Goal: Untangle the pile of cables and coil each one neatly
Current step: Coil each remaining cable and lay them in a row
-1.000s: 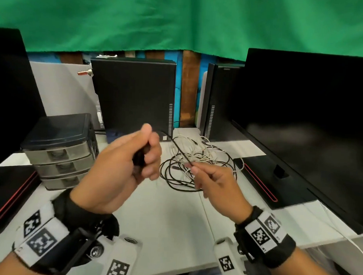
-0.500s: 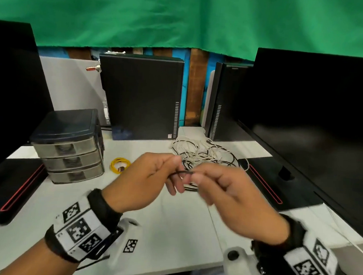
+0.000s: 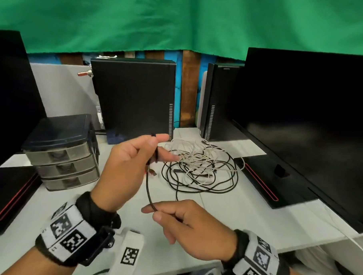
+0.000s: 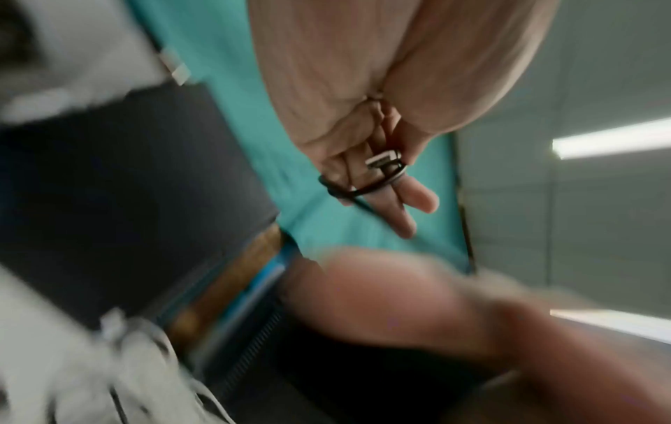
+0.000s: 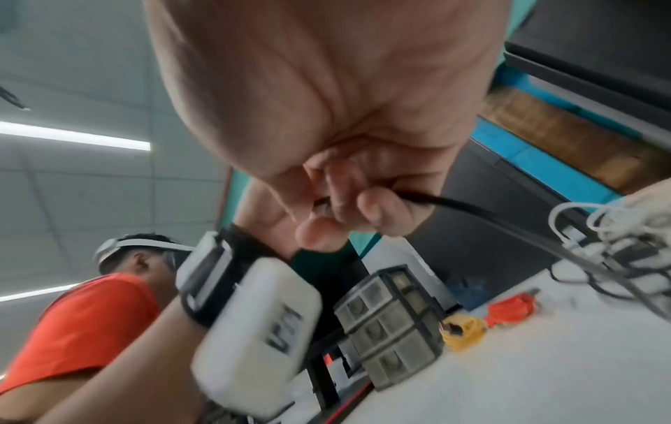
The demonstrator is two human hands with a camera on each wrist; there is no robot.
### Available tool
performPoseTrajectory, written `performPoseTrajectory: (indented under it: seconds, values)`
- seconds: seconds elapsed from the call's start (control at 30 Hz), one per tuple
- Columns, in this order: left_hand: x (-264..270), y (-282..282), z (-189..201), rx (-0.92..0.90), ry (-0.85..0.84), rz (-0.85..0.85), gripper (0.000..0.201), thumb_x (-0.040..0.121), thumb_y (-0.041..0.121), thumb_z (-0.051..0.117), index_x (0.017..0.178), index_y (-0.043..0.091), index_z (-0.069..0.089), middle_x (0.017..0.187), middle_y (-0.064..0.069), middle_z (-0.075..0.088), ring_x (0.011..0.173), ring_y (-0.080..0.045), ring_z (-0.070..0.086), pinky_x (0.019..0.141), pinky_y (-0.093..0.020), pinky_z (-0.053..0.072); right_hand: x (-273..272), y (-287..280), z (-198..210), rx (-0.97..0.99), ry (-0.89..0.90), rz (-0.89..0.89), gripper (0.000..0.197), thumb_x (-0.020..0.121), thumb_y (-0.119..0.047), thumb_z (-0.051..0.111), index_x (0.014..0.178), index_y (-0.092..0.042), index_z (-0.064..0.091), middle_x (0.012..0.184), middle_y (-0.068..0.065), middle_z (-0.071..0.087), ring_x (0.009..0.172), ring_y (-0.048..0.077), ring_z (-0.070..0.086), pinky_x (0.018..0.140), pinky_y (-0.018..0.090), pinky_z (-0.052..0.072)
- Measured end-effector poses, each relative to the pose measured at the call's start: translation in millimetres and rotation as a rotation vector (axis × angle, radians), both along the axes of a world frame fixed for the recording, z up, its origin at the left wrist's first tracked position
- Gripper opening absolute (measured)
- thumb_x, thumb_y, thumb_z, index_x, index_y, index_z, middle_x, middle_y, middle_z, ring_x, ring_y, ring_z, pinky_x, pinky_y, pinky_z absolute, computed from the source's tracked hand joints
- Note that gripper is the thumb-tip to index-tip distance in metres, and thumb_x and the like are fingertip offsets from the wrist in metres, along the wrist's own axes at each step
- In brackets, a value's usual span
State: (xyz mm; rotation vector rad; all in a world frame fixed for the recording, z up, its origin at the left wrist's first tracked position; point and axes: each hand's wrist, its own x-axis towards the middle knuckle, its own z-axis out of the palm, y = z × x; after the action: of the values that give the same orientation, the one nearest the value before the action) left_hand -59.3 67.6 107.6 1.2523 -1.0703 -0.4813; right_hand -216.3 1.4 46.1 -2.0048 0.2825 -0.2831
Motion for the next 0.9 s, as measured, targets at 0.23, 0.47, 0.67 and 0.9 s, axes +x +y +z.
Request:
performPoseTrajectory:
  seconds: [0.23,0.47,0.67,0.9]
  values:
    - [18.2,1.8,-13.7,0.301,-0.413,-0.232,0.048,0.103,0.043,0.042,0.088,0.012,0.075,0.067,-0.002,0.072,0.081,-0.014,0.069,0.100,-0.047,0.047,-24.2,-30.8,55.6,-0.106,-0.288,-0.108,0.023,0.100,-0.021,0.052,0.100,-0.013,0.074,0.061,-0.006,0.046,0.055,0.008,0.038,0.054,0.020,0.035]
    - [-7.5,10.5,3.5,0.081,0.155,-0.594,0.044,0.099,0.028,0.041,0.117,-0.002,0.067,0.058,0.002,0.059,0.060,-0.015,0.065,0.099,-0.031,0.051,-15.5,-56.8,29.3,0.096,-0.313,-0.336,0.022,0.100,-0.017,0.055,0.097,-0.011,0.077,0.055,-0.008,0.044,0.051,0.007,0.036,0.050,0.017,0.032]
    - [10.6,4.1,3.7,-0.006,0.077,-0.168,0.034,0.104,0.027,0.039,0.117,0.013,0.067,0.074,-0.002,0.068,0.090,-0.021,0.073,0.102,-0.033,0.050,1.1,-6.3,0.1,0.028,-0.053,-0.011,0.026,0.104,-0.024,0.052,0.099,-0.033,0.075,0.062,0.002,0.051,0.064,0.021,0.055,0.072,0.035,0.055]
    - [26.4,-5.0,-27.0,0.368,-0.565,-0.098,0.048,0.107,0.030,0.040,0.072,0.019,0.070,0.086,0.003,0.076,0.090,-0.001,0.066,0.087,-0.036,0.050,-17.3,-28.0,37.8,-0.204,-0.261,-0.116,0.021,0.103,-0.018,0.051,0.104,-0.012,0.071,0.063,-0.012,0.050,0.056,0.006,0.043,0.055,0.020,0.036]
